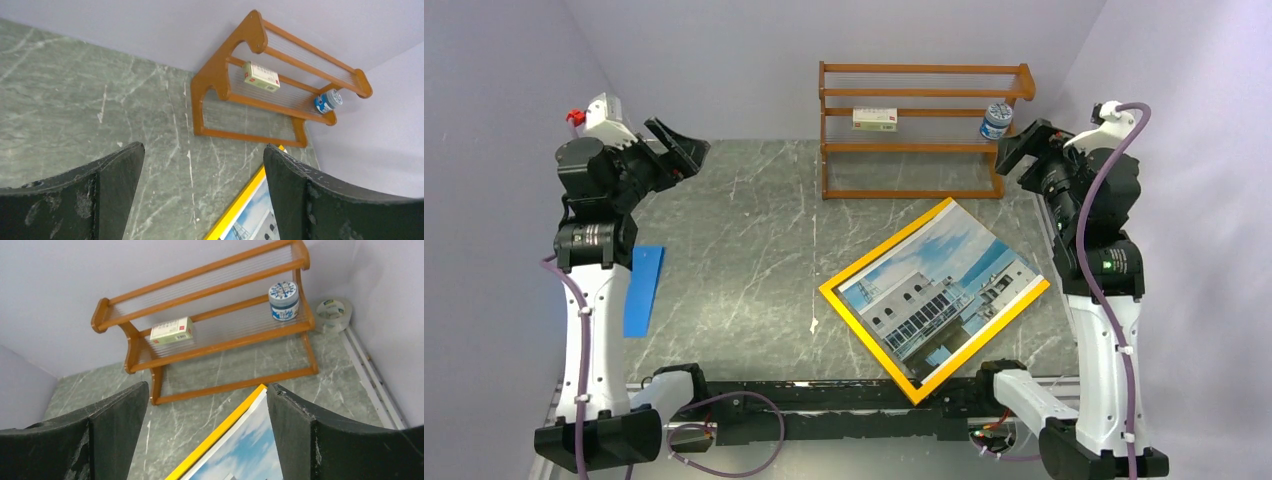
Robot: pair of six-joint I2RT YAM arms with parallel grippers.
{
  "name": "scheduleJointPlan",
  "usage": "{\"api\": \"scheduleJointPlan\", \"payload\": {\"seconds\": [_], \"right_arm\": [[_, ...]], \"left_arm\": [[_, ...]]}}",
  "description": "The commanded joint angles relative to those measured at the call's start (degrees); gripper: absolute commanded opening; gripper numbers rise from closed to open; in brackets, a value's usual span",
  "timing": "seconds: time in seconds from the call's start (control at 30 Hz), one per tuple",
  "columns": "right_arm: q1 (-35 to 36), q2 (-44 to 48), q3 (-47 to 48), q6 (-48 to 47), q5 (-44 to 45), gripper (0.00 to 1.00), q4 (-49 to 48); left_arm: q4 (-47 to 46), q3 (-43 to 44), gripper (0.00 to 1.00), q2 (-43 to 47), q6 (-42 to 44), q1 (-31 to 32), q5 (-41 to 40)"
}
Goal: Put the photo into the frame
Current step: Pick up the photo frame from the center of the board.
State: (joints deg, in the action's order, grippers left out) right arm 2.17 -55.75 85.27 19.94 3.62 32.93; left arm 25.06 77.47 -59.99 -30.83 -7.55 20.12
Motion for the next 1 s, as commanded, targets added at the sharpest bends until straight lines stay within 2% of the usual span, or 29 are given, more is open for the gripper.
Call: {"api": "scheduleJointPlan", "payload": {"seconds": [0.0, 0.17, 0.27, 0.33, 0.43, 0.63, 0.87, 0.97], "right_arm": [[-0.20, 2.11, -2.10, 0.72, -2.68, 0.92, -1.61], [-0.15, -0.92, -2.13, 1.24, -3.35, 0.91, 2.71], [-0.20, -2.44, -3.50, 1.53, -7.41, 0.90, 4.54], [-0.22, -2.92, -5.96, 3.00, -9.43, 0.88, 5.00], [-0.18, -3.58, -12.10, 7.93, -11.93, 0.85, 5.65], [-0.15, -5.51, -24.80, 15.88, -16.98, 0.80, 5.92], [-0.18, -6.05, -35.54, 22.30, -19.64, 0.79, 1.64], [-0.20, -6.66, -38.46, 24.56, -20.68, 0.79, 0.36]], "left_arm": [[-3.58, -3.32, 0.94, -0.30, -2.85, 0.13, 3.86], [-4.85, -6.75, 0.94, -3.59, -3.81, 0.20, 12.96], [-6.14, -9.13, 0.94, -6.92, -4.51, 0.70, 19.23], [-6.36, -10.63, 0.94, -9.75, -3.68, 2.78, 20.24], [-2.76, -11.11, 0.90, -15.18, 1.95, 10.85, 16.36], [-1.39, -11.12, 0.67, -26.90, 8.37, 21.05, 15.00], [-1.67, -5.63, 0.64, -38.58, 15.32, 32.63, 6.00], [1.20, -0.39, 0.58, -45.03, 20.05, 36.54, 4.65]]}}
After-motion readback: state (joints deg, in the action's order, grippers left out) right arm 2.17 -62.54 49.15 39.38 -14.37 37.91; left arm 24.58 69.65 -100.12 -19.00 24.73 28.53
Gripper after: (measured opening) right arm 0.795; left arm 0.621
